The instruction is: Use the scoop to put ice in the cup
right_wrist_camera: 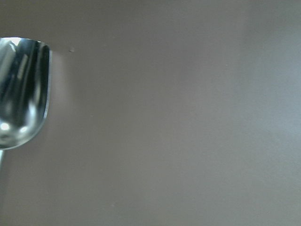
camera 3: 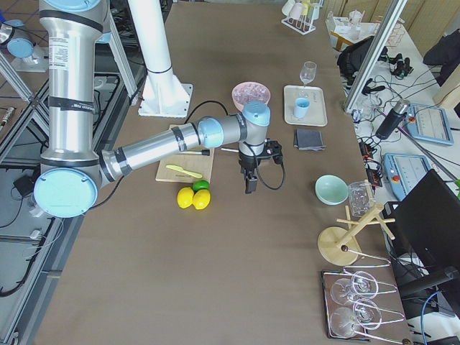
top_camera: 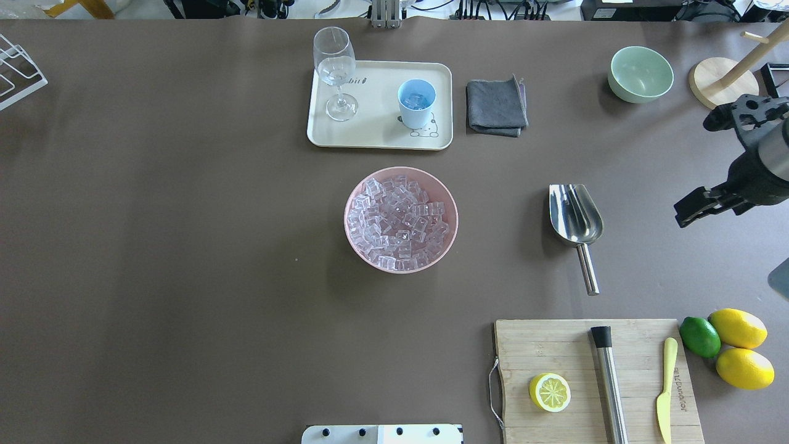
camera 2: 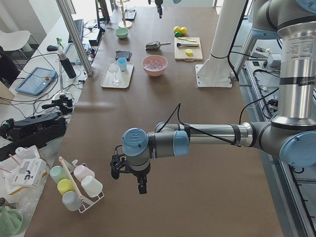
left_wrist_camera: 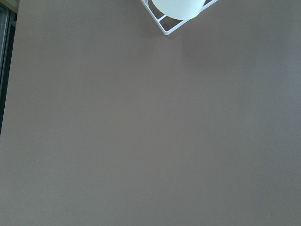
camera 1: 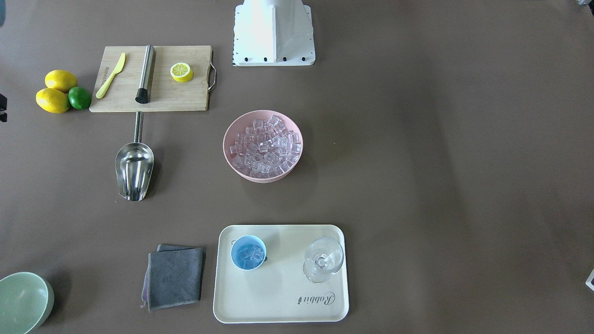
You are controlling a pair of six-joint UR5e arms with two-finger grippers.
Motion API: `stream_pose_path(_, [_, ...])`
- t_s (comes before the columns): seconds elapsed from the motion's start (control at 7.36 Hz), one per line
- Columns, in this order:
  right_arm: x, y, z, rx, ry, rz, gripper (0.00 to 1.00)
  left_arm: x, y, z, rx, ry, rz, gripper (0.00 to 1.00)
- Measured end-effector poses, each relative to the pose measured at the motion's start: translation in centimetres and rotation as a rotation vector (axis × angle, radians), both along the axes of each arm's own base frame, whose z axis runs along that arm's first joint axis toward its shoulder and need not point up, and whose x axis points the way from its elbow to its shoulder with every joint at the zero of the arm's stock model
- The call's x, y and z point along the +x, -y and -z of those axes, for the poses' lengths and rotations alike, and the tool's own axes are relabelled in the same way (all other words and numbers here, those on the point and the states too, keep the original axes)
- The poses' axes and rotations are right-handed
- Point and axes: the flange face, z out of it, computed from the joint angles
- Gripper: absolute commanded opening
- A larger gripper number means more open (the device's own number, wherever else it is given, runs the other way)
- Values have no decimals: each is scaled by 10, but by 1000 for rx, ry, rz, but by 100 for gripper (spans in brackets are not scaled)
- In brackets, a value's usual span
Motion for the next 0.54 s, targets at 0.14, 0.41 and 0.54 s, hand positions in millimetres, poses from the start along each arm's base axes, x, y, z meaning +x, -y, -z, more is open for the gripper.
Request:
stream_pose_path(0.14, [43, -2, -36, -23, 10, -14, 100, 0, 1, 2, 5, 0, -1, 98])
stream_pose_path(0.41, [114, -24, -91, -87, 17, -98, 100, 1, 2, 3, 12, 1, -2, 98])
stream_pose_path(0.54, [135, -37, -108, -115, 19, -138, 100, 1, 2, 1, 17, 2, -2, 98])
